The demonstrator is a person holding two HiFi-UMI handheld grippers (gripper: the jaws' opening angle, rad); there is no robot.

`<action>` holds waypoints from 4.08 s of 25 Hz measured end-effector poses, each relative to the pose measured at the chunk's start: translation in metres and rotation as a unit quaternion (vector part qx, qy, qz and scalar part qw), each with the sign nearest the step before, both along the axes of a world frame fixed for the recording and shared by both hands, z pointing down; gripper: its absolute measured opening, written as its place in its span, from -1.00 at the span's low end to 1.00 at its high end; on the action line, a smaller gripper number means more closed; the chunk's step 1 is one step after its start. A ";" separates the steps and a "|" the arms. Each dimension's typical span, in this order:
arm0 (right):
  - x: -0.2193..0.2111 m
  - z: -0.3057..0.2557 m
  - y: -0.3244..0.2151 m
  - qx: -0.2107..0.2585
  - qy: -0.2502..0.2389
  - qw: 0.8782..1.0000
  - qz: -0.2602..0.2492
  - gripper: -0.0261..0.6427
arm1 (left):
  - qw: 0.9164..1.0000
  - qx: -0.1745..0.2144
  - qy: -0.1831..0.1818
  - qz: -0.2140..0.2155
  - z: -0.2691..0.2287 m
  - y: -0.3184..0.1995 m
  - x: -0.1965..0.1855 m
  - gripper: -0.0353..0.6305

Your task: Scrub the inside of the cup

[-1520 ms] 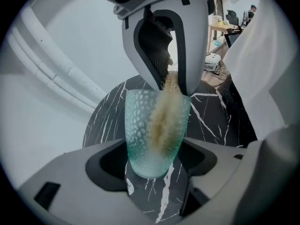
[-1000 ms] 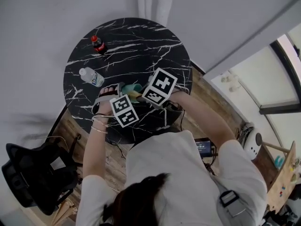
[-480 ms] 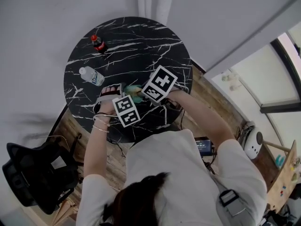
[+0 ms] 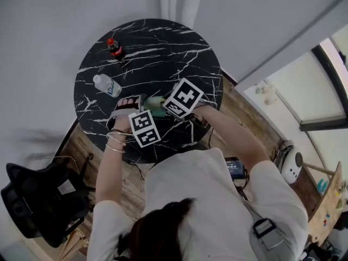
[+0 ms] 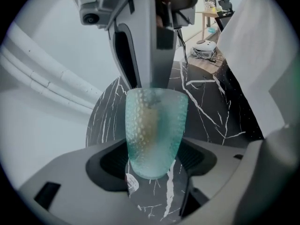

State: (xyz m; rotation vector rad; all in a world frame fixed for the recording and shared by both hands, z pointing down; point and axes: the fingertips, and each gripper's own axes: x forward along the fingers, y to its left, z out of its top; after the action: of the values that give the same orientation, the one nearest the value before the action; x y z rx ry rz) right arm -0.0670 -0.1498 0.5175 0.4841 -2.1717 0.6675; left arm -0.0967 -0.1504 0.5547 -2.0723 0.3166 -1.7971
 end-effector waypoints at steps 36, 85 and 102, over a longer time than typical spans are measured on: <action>-0.014 -0.027 0.067 -0.060 -0.159 0.985 -0.004 -0.69 | 0.999 0.024 0.041 -0.003 -0.010 0.012 -0.006 0.10; 0.126 -0.036 0.057 0.033 -0.257 0.912 0.318 -0.69 | 0.814 -0.094 0.428 -0.380 0.072 -0.054 0.056 0.09; 0.137 -0.028 0.000 0.095 -0.178 0.913 0.353 -0.68 | 0.754 -0.101 0.489 -0.427 0.033 -0.019 0.022 0.18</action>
State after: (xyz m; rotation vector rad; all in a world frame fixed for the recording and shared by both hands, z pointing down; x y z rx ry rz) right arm 0.0700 -0.1493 0.4897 1.3847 -2.4010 0.9889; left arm -0.0746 -0.1691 0.5881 -3.1868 1.6235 -0.8131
